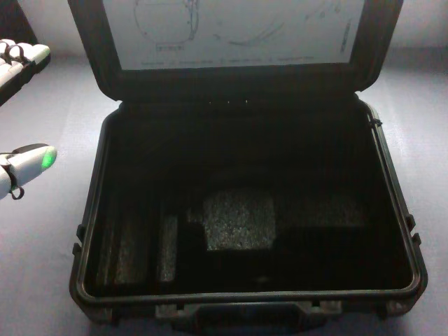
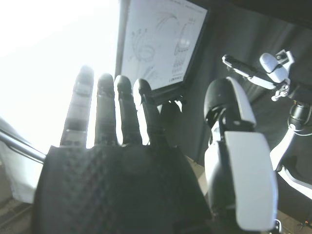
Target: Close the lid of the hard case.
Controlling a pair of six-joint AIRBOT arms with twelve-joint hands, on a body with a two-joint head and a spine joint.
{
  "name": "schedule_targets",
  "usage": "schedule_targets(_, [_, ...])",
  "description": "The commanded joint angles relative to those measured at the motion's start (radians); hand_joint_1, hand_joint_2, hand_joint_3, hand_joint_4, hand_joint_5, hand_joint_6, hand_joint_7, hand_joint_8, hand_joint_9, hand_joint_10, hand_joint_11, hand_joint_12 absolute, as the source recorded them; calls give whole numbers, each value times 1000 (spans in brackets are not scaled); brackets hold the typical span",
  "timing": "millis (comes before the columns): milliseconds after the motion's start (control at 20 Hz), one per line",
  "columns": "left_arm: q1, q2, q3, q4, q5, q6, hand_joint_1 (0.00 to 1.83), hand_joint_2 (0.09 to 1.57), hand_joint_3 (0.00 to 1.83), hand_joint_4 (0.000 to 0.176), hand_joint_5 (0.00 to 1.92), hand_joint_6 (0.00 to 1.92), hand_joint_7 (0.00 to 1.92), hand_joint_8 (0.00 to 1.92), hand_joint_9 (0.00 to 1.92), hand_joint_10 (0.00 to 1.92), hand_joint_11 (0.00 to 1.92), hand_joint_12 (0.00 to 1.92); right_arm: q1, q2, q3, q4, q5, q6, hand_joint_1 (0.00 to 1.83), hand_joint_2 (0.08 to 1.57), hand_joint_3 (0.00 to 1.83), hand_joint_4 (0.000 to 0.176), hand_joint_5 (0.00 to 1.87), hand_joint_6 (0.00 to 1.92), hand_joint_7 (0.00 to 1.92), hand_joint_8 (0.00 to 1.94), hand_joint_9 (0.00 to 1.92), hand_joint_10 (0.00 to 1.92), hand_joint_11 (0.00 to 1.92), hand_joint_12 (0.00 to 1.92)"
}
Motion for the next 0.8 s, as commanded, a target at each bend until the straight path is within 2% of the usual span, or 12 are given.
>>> schedule_targets(0, [-11, -1, 8, -10, -120, -3, 17, 1238, 49, 5, 30, 8, 28, 9, 0, 2, 0, 1, 13, 0, 8, 27, 113, 6, 327, 1261, 42, 32, 226, 22, 204, 18, 112, 22, 19, 144])
schedule_targets(50, [-13, -4, 10, -15, -121, -3, 17, 1274, 13, 0, 32, 1, 31, 1, 0, 0, 0, 0, 13, -4, 10, 27, 112, 6, 317, 1295, 17, 22, 228, 5, 206, 3, 116, 7, 27, 139])
schedule_targets(100, [-17, -11, 14, -18, -122, -3, 5, 1270, 5, 2, 31, 0, 29, 0, 0, 0, 0, 0, 14, -9, 12, 28, 112, 6, 330, 1297, 12, 28, 227, 3, 206, 2, 118, 5, 29, 140])
schedule_targets(150, [-25, -19, 22, -21, -120, -3, 17, 1276, 4, 0, 36, 1, 26, 0, 0, 0, 0, 0, 19, -14, 17, 28, 109, 6, 364, 1300, 7, 26, 230, 3, 206, 1, 124, 5, 40, 145])
schedule_targets(200, [-37, -26, 30, -22, -109, -3, 26, 1286, 8, 1, 35, 1, 21, 0, 0, 0, 0, 0, 29, -18, 22, 27, 101, 6, 396, 1302, 4, 15, 230, 2, 203, 0, 130, 5, 53, 148])
schedule_targets(350, [-99, -44, 65, -20, -62, -3, 19, 1291, 4, 0, 42, 3, 30, 4, 0, 0, 10, 4, 73, -31, 50, 27, 64, 6, 347, 1237, 0, 12, 215, 0, 173, 0, 113, 0, 77, 87])
schedule_targets(400, [-129, -52, 82, -20, -39, -3, 22, 1287, 1, 8, 35, 0, 15, 0, 0, 0, 1, 0, 89, -35, 62, 30, 47, 7, 333, 1222, 0, 24, 207, 0, 156, 0, 116, 2, 89, 85])
schedule_targets(450, [-147, -60, 95, -20, -21, -3, 4, 1269, 0, 35, 23, 0, 5, 0, 0, 0, 0, 0, 98, -39, 71, 32, 37, 8, 344, 1214, 0, 19, 204, 0, 144, 0, 105, 0, 89, 79])
schedule_targets(500, [-173, -71, 115, -20, 4, -3, 4, 1267, 0, 26, 21, 0, 3, 0, 0, 0, 0, 0, 114, -46, 86, 35, 19, 8, 350, 1202, 0, 12, 187, 0, 129, 0, 74, 0, 65, 65])
schedule_targets(600, [-218, -85, 146, -19, 51, -3, 3, 1270, 0, 51, 22, 1, 1, 0, 0, 0, 0, 0, 153, -58, 112, 35, -14, 8, 339, 1200, 0, 0, 146, 0, 106, 0, 38, 0, 37, 47])
schedule_targets(650, [-243, -90, 163, -14, 81, -3, 18, 1272, 0, 45, 34, 5, 14, 4, 0, 0, 0, 0, 171, -63, 122, 35, -29, 8, 338, 1189, 0, 0, 125, 0, 92, 0, 23, 0, 30, 43])
schedule_targets(750, [-310, -107, 203, -1, 154, 0, 17, 1241, 0, 82, 22, 0, 6, 0, 0, 0, 0, 0, 203, -77, 147, 37, -61, 8, 343, 1146, 0, 0, 100, 0, 63, 0, 2, 0, 4, 17])
